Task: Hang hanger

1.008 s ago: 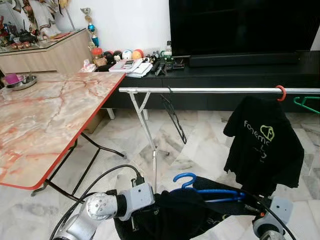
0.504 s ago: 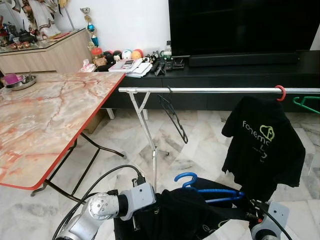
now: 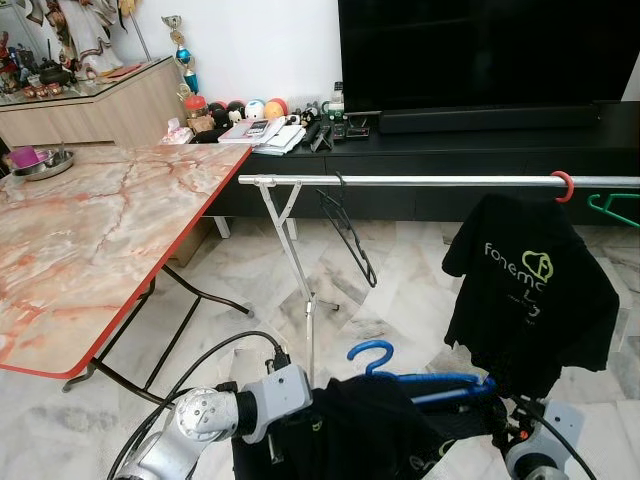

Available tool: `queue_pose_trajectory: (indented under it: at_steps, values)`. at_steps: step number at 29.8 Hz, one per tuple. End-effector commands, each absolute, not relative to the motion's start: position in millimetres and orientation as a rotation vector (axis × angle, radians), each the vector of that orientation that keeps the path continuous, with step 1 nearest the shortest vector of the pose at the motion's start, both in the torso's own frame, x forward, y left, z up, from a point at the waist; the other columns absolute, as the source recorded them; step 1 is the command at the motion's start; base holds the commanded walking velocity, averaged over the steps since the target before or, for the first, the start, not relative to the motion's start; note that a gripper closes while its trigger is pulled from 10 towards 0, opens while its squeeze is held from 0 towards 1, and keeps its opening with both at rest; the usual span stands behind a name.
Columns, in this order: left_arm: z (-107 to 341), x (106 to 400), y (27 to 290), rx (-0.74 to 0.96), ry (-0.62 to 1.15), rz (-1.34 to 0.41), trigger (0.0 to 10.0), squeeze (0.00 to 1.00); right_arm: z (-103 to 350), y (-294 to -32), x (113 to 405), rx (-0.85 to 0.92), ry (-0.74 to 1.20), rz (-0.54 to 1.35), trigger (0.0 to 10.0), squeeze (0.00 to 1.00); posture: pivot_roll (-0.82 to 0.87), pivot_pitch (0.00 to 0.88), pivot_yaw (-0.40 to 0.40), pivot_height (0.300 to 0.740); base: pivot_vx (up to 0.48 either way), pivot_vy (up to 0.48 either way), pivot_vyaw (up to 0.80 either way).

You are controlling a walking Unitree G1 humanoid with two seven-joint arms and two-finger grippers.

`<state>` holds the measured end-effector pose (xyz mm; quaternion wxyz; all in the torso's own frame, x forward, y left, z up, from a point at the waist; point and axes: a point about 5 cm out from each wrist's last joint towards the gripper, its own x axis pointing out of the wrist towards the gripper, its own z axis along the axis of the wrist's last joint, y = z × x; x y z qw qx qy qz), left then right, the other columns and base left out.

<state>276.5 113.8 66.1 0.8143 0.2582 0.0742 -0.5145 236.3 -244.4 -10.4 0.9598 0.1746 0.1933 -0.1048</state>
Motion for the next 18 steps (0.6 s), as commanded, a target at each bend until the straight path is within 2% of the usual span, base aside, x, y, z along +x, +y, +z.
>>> queue_pose_trajectory:
  at_steps: [1, 4, 9, 12, 15, 16, 18]
  values:
    - [72, 286, 122, 0.547, 0.148, -1.011, 0.0, 0.00, -10, -236, 238, 0.375, 0.406, -0.139, 10.0, 1.00, 0.02, 0.001, 0.093, 0.740, 0.000, 0.000, 0.00]
    - [74, 293, 120, 0.496, 0.130, -0.913, 0.0, 0.00, -15, -222, 233, 0.390, 0.476, 0.006, 10.0, 1.00, 0.02, 0.000, 0.092, 0.740, 0.000, 0.000, 0.00]
    - [78, 300, 115, 0.413, 0.095, -0.811, 0.0, 0.00, -19, -224, 227, 0.381, 0.548, 0.041, 10.0, 1.00, 0.02, 0.000, 0.085, 0.740, 0.000, 0.000, 0.00]
    - [77, 292, 102, 0.400, 0.088, -0.916, 0.0, 0.00, -18, -226, 227, 0.375, 0.573, 0.064, 10.0, 1.00, 0.02, 0.001, 0.078, 0.740, 0.000, 0.000, 0.00]
    - [69, 278, 93, 0.478, 0.119, -1.074, 0.0, 0.00, -8, -216, 231, 0.385, 0.537, 0.200, 10.0, 1.00, 0.02, 0.002, 0.074, 0.740, 0.000, 0.000, 0.00]
    - [67, 276, 93, 0.496, 0.137, -1.109, 0.0, 0.00, 2, -211, 233, 0.364, 0.497, 0.311, 10.0, 1.00, 0.02, 0.000, 0.072, 0.740, 0.000, 0.000, 0.00]
    - [67, 277, 93, 0.506, 0.140, -1.115, 0.0, 0.00, 9, -210, 235, 0.345, 0.468, 0.368, 10.0, 1.00, 0.02, 0.000, 0.070, 0.740, 0.000, 0.000, 0.00]
